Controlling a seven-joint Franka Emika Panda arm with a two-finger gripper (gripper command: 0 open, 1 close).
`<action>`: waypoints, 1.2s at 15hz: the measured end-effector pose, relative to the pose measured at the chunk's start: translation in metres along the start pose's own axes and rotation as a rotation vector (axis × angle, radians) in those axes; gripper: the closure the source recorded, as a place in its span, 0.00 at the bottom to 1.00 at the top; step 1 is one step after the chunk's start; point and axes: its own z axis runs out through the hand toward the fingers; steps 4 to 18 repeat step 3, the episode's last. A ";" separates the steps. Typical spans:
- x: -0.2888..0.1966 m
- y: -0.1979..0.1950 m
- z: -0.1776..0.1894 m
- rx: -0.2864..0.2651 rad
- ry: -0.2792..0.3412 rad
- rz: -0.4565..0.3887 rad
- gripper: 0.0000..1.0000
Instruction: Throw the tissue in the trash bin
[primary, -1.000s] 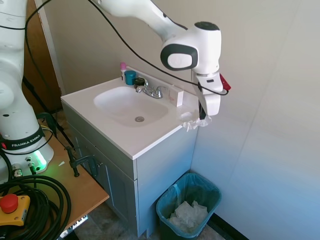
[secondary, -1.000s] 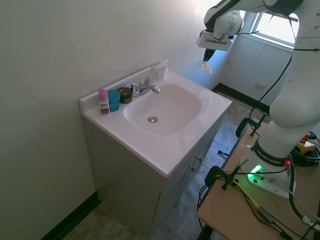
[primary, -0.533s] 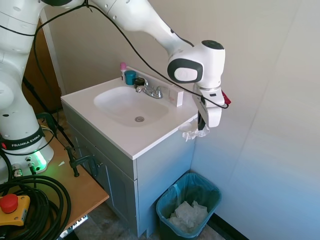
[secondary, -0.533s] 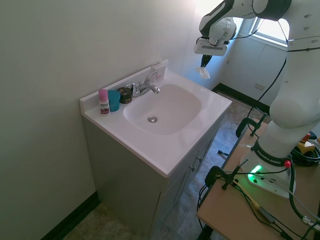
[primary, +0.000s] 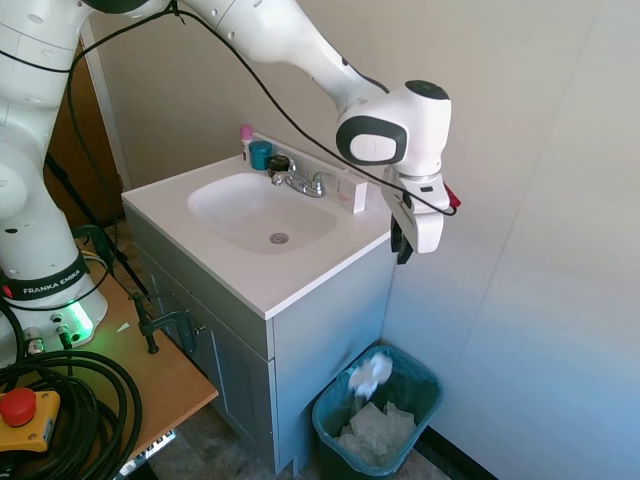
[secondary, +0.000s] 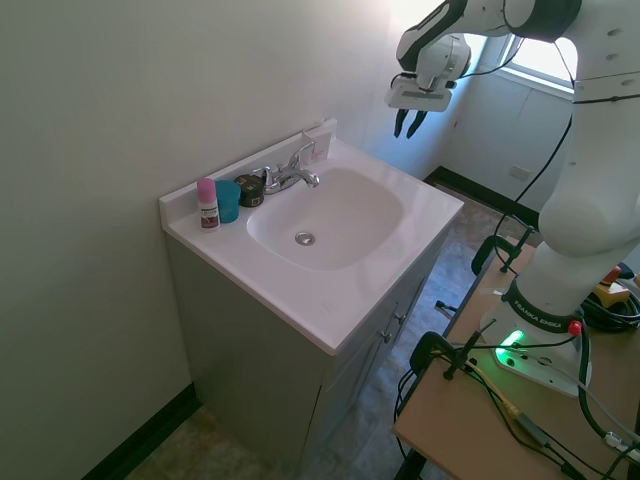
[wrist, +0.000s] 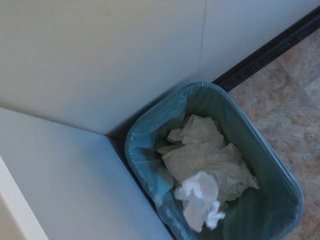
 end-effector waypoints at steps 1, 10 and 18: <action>0.002 0.001 -0.012 0.013 0.002 -0.007 0.00; 0.006 0.006 -0.047 0.044 0.004 -0.011 0.00; 0.006 0.006 -0.047 0.044 0.004 -0.011 0.00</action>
